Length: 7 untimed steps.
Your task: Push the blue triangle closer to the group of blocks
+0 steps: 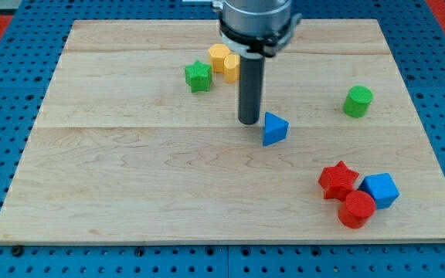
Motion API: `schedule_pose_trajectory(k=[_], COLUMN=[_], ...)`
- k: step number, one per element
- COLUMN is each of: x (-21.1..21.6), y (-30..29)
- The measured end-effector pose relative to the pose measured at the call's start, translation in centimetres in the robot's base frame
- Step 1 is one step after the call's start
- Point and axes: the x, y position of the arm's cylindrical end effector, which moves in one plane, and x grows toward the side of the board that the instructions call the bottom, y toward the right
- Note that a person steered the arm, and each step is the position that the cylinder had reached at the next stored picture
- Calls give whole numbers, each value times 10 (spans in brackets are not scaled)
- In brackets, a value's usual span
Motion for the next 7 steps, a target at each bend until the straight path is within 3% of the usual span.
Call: schedule_pose_trajectory(k=[3, 5, 7], x=[1, 1, 1], y=[12, 99, 109])
